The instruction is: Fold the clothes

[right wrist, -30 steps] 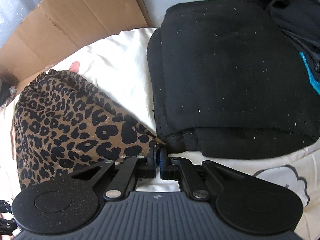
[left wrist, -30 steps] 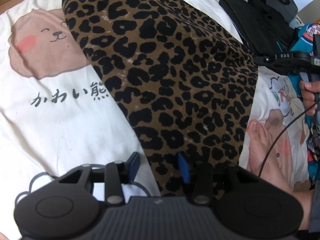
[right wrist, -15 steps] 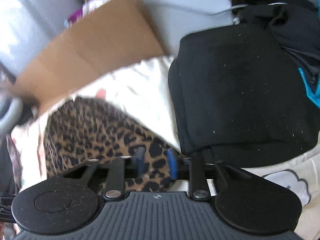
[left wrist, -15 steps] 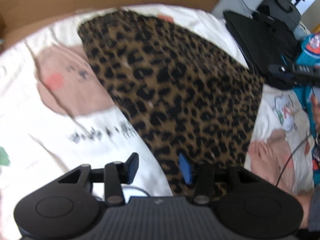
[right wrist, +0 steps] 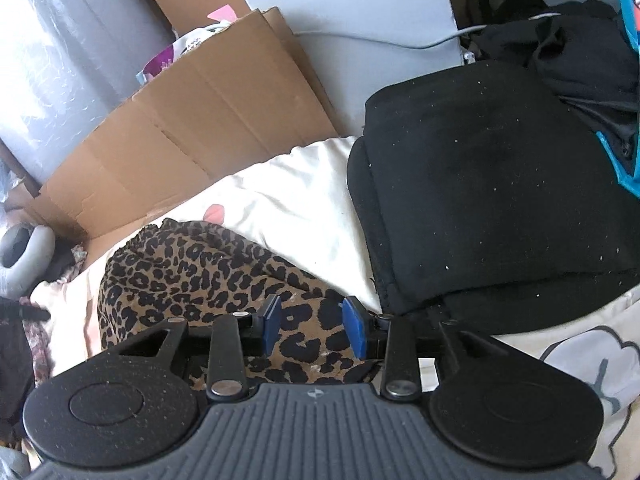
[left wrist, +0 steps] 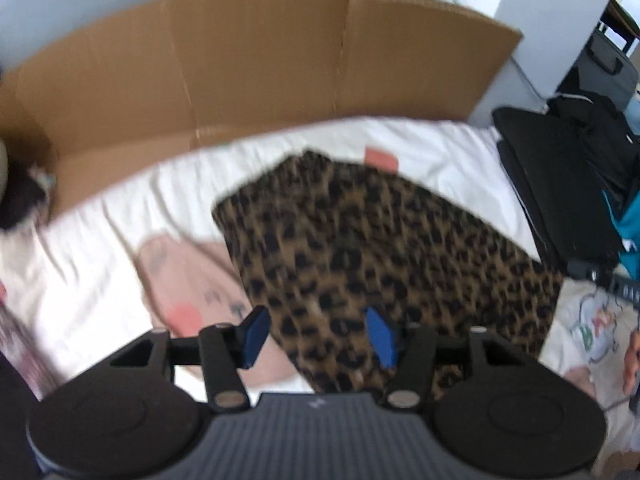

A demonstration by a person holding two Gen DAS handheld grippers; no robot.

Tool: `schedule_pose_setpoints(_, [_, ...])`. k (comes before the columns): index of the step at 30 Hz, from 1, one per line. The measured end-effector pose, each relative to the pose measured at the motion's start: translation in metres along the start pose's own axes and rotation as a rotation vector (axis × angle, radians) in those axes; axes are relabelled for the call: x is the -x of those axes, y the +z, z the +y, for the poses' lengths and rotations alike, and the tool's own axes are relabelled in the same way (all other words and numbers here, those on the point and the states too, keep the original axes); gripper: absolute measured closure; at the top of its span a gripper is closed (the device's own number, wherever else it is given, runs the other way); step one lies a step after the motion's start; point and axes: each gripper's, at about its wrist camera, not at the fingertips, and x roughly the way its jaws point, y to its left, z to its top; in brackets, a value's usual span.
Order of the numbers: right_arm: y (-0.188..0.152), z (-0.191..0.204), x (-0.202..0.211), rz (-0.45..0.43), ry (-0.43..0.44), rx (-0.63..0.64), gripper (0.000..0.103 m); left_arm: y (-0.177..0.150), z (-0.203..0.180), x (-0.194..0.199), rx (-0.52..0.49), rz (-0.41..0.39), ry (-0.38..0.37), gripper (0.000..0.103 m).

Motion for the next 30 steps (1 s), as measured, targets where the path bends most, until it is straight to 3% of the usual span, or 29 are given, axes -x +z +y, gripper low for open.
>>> schedule_pose_setpoints(4, [0.002, 0.001, -0.005, -0.007, -0.014, 0.007, 0.062, 0.035, -0.002, 0.005, 0.016, -0.037, 0.034, 0.038])
schedule_pose_setpoints(7, [0.007, 0.002, -0.006, -0.018, 0.005, 0.019, 0.062, 0.055, -0.005, 0.005, 0.016, -0.07, 0.066, 0.038])
schedule_pose_setpoints(14, [0.011, 0.003, -0.009, -0.044, 0.022, 0.014, 0.062, 0.091, -0.016, -0.001, 0.044, -0.088, 0.051, 0.038])
schedule_pose_setpoints(20, [0.011, 0.008, -0.015, -0.049, 0.056, 0.027, 0.062, 0.11, -0.025, -0.018, 0.101, -0.099, 0.045, 0.041])
schedule_pose_setpoints(27, [0.016, 0.011, -0.016, -0.089, 0.018, 0.112, 0.063, 0.121, -0.036, -0.049, 0.163, -0.084, 0.066, 0.043])
schedule_pose_setpoints(30, [0.018, 0.008, -0.016, -0.096, 0.026, 0.116, 0.063, 0.122, -0.041, -0.061, 0.201, -0.075, 0.068, 0.048])
